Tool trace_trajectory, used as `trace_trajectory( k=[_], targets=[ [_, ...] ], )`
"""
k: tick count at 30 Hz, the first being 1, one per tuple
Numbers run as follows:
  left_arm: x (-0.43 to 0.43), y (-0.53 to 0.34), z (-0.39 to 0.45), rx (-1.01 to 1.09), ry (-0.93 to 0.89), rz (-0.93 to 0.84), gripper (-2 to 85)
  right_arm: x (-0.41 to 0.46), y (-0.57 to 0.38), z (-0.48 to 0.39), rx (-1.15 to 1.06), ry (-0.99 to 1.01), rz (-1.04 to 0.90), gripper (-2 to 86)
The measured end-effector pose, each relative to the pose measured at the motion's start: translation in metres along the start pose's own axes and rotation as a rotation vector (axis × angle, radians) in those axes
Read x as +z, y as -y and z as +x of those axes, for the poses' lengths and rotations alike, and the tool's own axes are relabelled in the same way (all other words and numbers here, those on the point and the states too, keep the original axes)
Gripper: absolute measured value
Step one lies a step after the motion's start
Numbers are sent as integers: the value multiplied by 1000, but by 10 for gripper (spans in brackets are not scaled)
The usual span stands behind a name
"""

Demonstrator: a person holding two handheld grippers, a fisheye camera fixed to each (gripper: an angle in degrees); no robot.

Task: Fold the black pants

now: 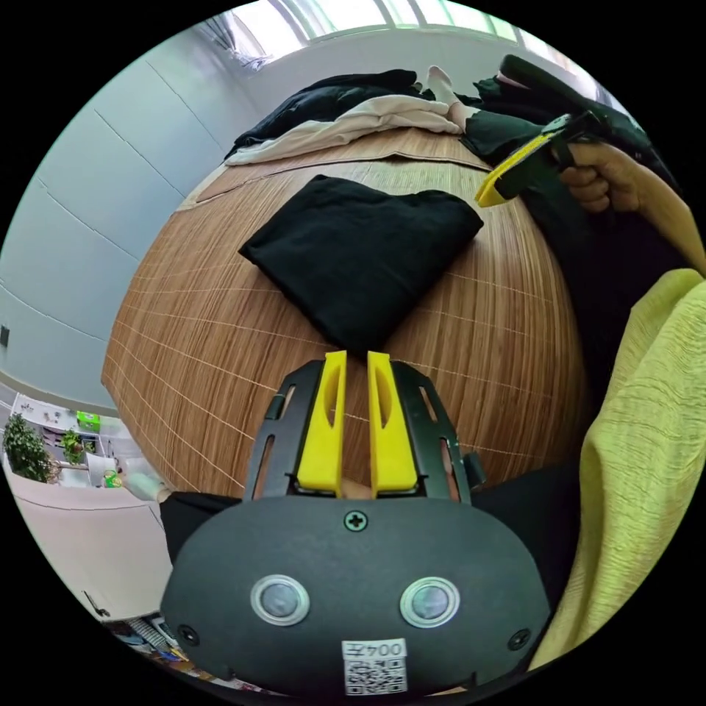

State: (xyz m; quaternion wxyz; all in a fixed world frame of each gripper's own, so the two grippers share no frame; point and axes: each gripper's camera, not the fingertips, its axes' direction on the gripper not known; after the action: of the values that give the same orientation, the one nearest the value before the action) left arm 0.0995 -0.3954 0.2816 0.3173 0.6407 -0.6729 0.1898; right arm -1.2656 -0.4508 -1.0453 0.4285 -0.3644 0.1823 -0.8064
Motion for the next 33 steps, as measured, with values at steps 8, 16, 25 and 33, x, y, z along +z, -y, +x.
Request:
trace_trajectory(
  k=[8, 16, 25, 33],
  targets=[
    [21, -5, 37, 89, 49, -43, 88, 31, 11, -29, -54, -112, -82, 102],
    [39, -3, 52, 88, 60, -68, 85, 61, 29, -69, -110, -248, -142, 104],
    [51, -3, 69, 84, 79, -53, 32, 71, 35, -92, -99, -235, -150, 71],
    [62, -11, 83, 65, 112, -83, 22, 83, 33, -111, -69, -319, -189, 13]
  ],
)
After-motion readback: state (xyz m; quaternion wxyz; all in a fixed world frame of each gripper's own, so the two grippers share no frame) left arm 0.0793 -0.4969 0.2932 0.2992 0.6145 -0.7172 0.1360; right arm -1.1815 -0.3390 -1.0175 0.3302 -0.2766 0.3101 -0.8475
